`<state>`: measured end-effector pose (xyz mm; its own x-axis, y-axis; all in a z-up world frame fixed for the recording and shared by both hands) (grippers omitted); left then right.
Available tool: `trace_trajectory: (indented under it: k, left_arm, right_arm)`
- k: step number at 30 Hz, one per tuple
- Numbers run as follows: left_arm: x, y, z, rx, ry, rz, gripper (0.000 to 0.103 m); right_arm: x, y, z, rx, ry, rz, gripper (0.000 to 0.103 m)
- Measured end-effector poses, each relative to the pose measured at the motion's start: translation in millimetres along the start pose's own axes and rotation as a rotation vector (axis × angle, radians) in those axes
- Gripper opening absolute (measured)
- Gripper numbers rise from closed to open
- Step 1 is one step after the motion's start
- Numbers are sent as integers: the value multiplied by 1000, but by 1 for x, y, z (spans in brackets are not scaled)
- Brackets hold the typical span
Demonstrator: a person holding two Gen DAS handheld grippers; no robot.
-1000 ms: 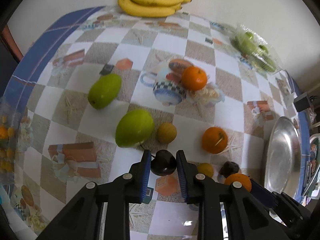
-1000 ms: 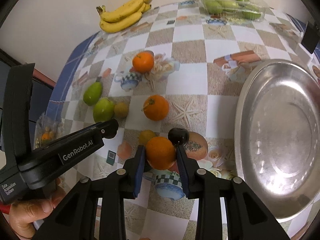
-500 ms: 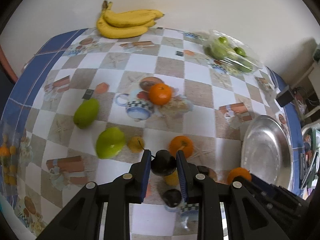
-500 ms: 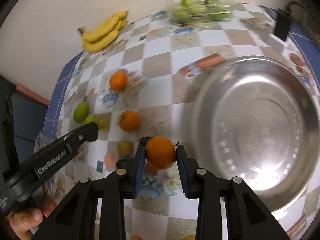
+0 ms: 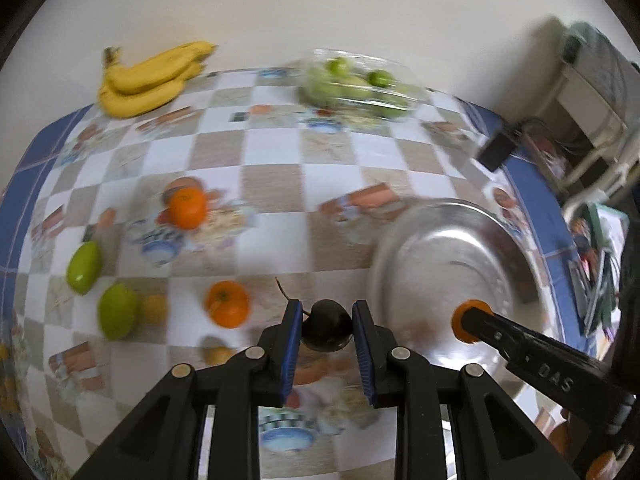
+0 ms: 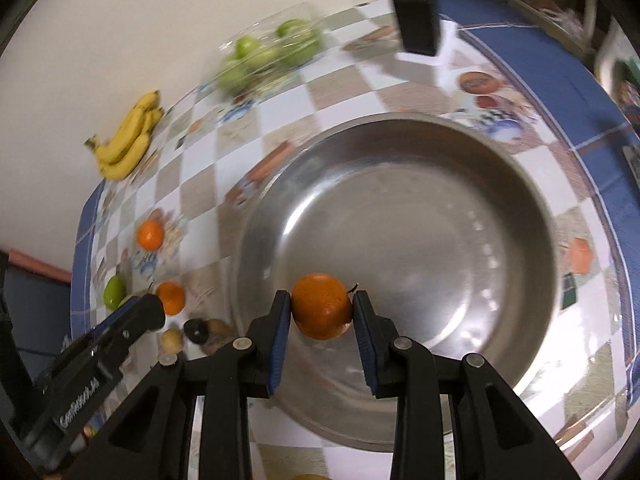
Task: Organize fruits
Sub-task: 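Carry the tangerine and dark plum over the steel bowl with both grippers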
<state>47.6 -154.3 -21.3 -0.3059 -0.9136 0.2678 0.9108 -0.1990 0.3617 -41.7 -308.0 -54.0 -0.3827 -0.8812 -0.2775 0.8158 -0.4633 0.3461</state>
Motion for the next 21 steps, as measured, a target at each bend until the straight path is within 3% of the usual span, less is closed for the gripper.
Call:
trace_trajectory:
  k: [9,21]
  left_arm:
    - [52,-15,-20,4,-43,-142,28]
    - [63,-26,-62,-63,-41,-164,28]
  right_arm:
    - [30,-1,1,-8,-71,-62,33]
    - [42,-2,-12,-46,-113,-89,33]
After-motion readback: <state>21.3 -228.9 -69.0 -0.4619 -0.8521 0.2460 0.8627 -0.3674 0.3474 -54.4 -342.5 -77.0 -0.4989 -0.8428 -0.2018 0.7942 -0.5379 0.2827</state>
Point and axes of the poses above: each gripper's, at about its wrist camera, not at the fingertips, and z roughly against the way its jaws point, x to its right, y to its top, the point moved 2 cm from there along -z, roughly the way its jaws point, and after that the axes turned 14 degrees about z, right-handed, at the moved point
